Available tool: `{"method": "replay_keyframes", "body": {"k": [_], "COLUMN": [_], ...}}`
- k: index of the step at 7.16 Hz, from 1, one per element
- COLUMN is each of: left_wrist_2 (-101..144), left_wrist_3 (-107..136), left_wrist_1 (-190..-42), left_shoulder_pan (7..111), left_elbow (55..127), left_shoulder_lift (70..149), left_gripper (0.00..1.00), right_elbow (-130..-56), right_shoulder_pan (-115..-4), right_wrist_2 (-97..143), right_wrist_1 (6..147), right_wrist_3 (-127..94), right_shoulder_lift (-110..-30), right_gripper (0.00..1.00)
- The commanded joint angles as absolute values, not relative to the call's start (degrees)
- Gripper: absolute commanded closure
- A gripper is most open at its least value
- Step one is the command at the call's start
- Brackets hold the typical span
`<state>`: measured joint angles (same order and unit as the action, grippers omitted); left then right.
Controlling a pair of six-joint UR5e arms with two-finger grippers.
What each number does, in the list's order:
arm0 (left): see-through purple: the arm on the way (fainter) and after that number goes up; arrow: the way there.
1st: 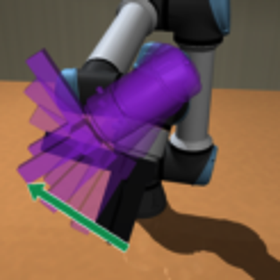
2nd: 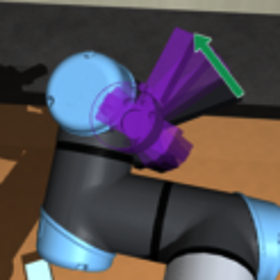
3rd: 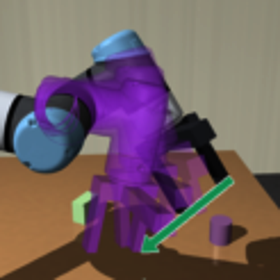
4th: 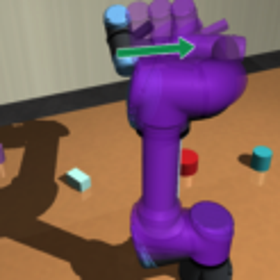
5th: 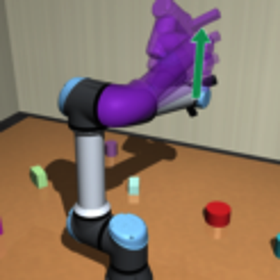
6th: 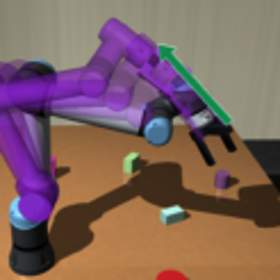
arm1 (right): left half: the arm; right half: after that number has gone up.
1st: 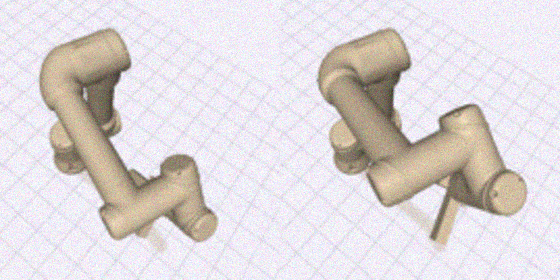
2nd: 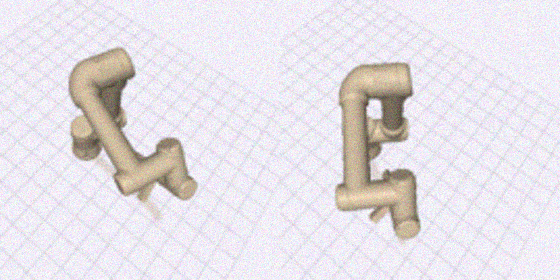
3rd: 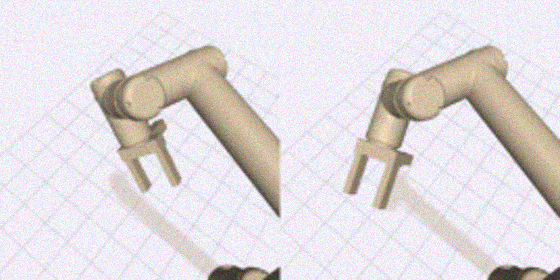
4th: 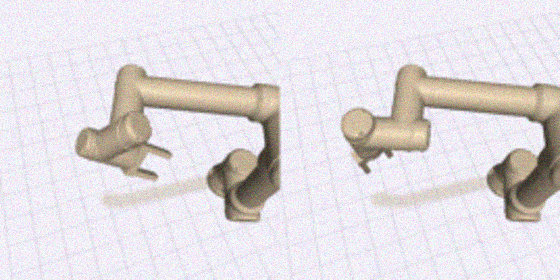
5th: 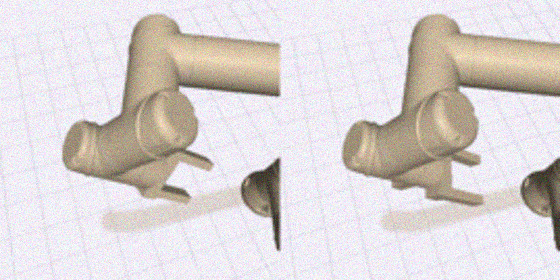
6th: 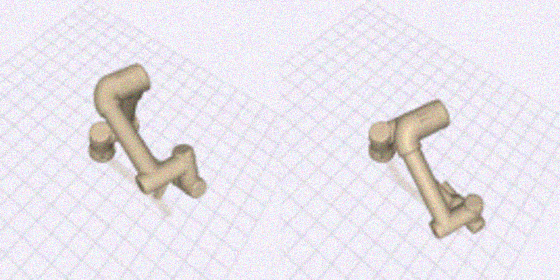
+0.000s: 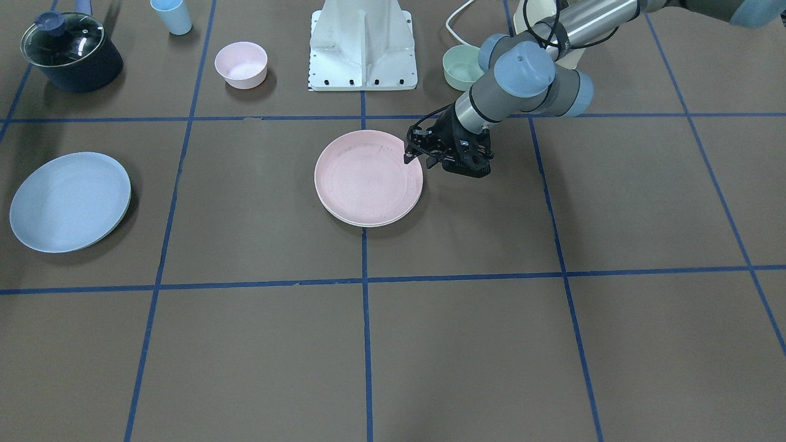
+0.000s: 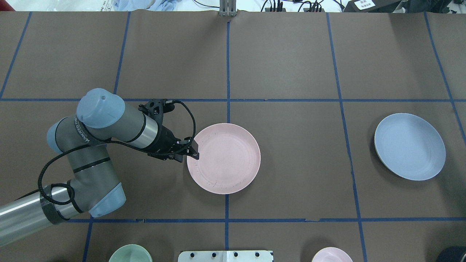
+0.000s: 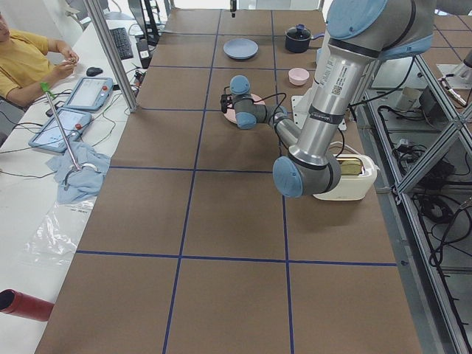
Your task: Stack three plates with pink and blue
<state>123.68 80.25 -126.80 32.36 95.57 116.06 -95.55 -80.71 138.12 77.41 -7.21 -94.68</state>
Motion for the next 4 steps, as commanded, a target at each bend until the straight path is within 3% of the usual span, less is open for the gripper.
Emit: {"method": "replay_keyframes", "body": {"k": [1, 4], "left_wrist_2": [124.19, 124.1], "left_wrist_3": [80.24, 80.42], "left_wrist_1": [-126.74, -126.65], "left_shoulder_pan": [35.49, 36.21], "left_elbow": [97.72, 97.82], "left_shoulder_lift": [115.84, 115.75], "left_gripper": [0.31, 0.3], "right_elbow": [-95.45, -84.51], "right_shoulder_pan": [-74.92, -68.49], "right_wrist_2": [137.99, 137.37], "right_wrist_1": [75.26, 54.66], "right_wrist_3": [-18.64, -29.42], "right_shoulder_lift": [-93.35, -93.25], "right_gripper": [0.0, 0.0]}}
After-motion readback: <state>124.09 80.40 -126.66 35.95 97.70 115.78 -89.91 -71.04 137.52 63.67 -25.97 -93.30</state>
